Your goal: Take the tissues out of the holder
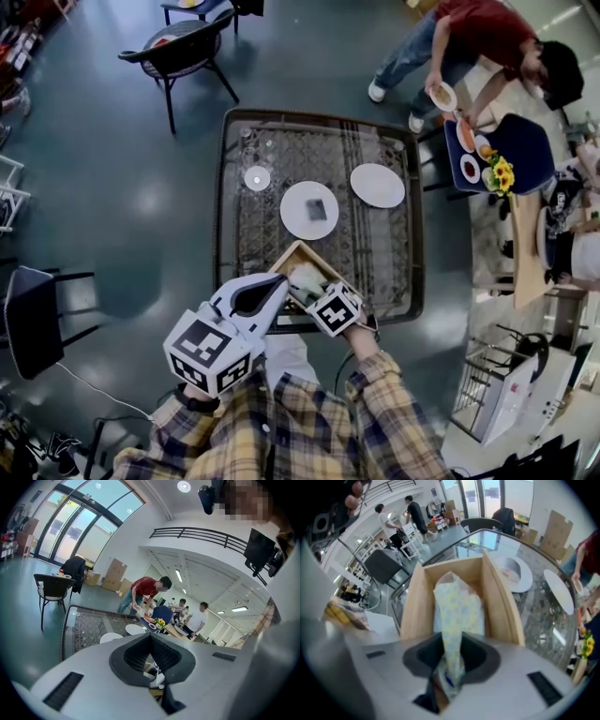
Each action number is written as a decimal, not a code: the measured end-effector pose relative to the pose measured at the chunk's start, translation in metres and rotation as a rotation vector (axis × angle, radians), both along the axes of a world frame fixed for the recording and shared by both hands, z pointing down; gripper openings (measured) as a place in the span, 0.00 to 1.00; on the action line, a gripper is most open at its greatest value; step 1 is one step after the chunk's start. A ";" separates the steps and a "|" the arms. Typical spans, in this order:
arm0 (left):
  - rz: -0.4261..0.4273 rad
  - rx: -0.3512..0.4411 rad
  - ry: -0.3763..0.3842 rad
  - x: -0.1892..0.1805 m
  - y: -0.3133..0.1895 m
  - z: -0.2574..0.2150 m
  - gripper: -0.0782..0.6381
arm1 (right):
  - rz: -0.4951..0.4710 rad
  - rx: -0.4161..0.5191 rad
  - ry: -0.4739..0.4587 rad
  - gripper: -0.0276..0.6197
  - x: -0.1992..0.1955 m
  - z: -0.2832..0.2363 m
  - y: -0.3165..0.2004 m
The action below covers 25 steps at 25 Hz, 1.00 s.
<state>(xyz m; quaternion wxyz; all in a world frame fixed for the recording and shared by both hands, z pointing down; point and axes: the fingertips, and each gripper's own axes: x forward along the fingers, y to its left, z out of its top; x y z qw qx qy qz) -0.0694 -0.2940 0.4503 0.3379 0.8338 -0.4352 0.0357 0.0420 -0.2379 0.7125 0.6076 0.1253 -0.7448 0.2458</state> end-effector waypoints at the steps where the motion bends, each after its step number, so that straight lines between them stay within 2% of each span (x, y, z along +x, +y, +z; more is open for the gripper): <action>1: 0.000 0.003 -0.002 0.000 0.000 -0.001 0.13 | 0.003 -0.003 -0.004 0.20 0.000 -0.001 0.001; 7: 0.007 0.017 -0.014 0.003 -0.001 -0.008 0.13 | 0.021 0.033 -0.039 0.13 -0.001 -0.012 -0.001; 17: 0.035 0.054 -0.028 0.016 -0.002 -0.025 0.13 | 0.060 0.100 -0.113 0.12 -0.001 -0.045 -0.007; 25: 0.062 0.094 -0.041 0.029 -0.005 -0.042 0.13 | 0.135 0.163 -0.194 0.12 0.003 -0.088 -0.014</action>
